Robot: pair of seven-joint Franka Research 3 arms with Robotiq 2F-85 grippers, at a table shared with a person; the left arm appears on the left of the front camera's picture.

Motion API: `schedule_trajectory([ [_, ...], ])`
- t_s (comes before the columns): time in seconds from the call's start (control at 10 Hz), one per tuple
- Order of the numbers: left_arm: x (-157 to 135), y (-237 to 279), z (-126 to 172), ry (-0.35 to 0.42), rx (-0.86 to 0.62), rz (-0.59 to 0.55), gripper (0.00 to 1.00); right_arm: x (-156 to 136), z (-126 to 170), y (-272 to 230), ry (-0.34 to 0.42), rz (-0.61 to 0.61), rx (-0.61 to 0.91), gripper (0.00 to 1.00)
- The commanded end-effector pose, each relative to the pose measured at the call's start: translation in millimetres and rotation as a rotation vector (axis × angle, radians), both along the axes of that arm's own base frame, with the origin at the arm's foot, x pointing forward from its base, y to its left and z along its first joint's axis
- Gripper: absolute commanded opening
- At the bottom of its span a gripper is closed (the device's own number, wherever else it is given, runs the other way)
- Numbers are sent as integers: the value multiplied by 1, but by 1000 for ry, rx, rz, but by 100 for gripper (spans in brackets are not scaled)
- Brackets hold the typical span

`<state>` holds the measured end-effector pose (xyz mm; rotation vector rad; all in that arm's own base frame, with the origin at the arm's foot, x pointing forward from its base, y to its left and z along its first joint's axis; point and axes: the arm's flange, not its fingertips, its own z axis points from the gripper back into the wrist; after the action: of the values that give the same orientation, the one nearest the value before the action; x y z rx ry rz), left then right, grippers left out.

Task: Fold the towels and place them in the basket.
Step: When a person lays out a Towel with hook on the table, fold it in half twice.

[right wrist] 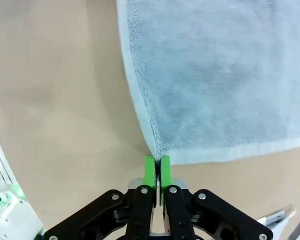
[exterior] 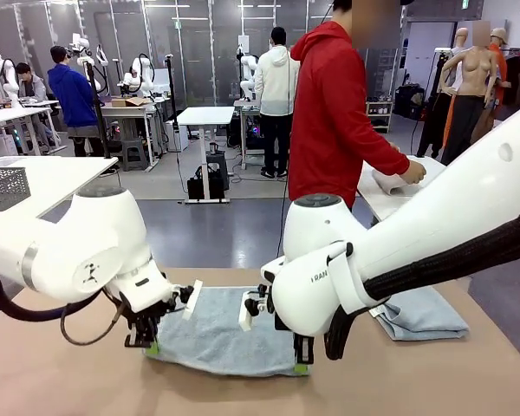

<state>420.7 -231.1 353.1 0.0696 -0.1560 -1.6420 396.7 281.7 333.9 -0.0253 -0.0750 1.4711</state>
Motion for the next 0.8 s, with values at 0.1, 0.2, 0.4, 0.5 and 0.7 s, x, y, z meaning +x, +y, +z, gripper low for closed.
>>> schedule_trajectory([
  [0.1,13,10,29,-46,19,26,6,16,29,-14,-42,9,-6,5],
  [0.2,18,10,35,-39,5,12,6,21,36,-15,-46,18,12,5],
  [0.4,26,4,41,-14,-11,-6,6,35,38,-11,-39,24,36,5],
  [0.5,29,3,41,-5,-11,5,6,39,37,-10,-38,23,37,5],
  [0.7,22,5,38,-41,-9,17,6,35,40,-7,-41,26,0,5],
])
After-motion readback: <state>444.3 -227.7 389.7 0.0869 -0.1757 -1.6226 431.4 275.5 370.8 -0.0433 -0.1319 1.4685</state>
